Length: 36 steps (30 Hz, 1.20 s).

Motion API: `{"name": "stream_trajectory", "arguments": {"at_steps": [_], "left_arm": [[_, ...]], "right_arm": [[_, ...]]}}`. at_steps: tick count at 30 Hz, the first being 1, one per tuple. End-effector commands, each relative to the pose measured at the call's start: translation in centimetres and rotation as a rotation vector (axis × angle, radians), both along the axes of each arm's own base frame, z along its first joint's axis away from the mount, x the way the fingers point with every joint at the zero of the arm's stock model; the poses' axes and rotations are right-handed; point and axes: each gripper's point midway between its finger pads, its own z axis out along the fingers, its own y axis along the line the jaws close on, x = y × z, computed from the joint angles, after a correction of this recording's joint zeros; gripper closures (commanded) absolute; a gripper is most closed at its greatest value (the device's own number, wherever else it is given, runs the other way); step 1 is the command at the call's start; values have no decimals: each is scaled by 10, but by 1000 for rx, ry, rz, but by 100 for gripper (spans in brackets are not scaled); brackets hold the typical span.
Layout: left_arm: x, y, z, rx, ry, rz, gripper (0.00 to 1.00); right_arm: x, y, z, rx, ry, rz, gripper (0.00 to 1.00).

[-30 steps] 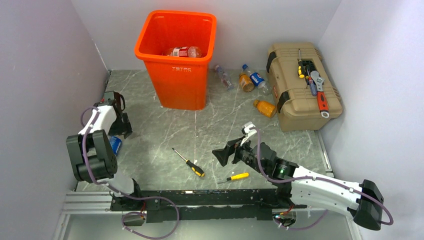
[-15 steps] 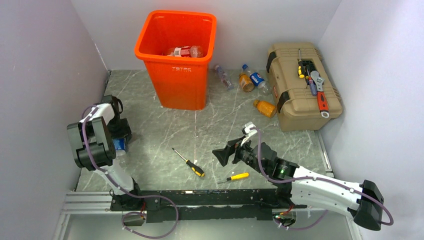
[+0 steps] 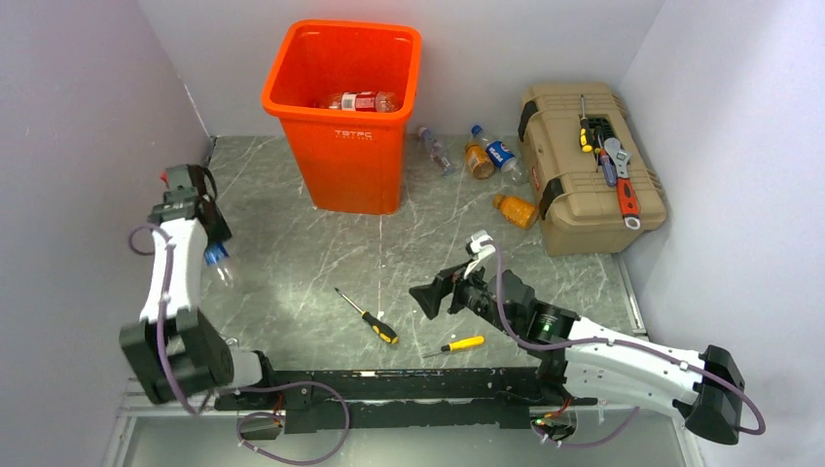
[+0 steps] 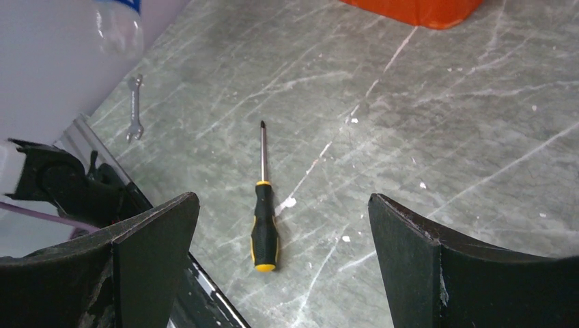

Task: Put the plastic bottles in the bin
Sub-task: Pick up the plastic bottle at the center of the board.

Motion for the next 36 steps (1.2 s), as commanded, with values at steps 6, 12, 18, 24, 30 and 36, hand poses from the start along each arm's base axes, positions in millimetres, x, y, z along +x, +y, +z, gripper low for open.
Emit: {"name": "stream_trajectory", "arguments": {"at_steps": [6,12,18,24,30,36], "left_arm": [[16,-58,272,18,-909,-185,65],[11,-171,352,-303,-1168,-669,68],[-26,-267,397,-520,-1310,-1188,68],[-52,-324,375,-619,-1328,-1581,67],[-97,-365,306,-776,-1335,-1816,64],[-127,-380,288,-962,-1315,-1882,66]], "right_arm": [[5,17,44,-11,-36,41,0],[14,14,46,-73,-47,2,0],[21,-3,50,-86,-78,-73,0],[30,-16,56,-77,-86,-165,0],[-2,-1,93,116,-207,46,0],[-33,16,123,213,-292,248,0]]}}
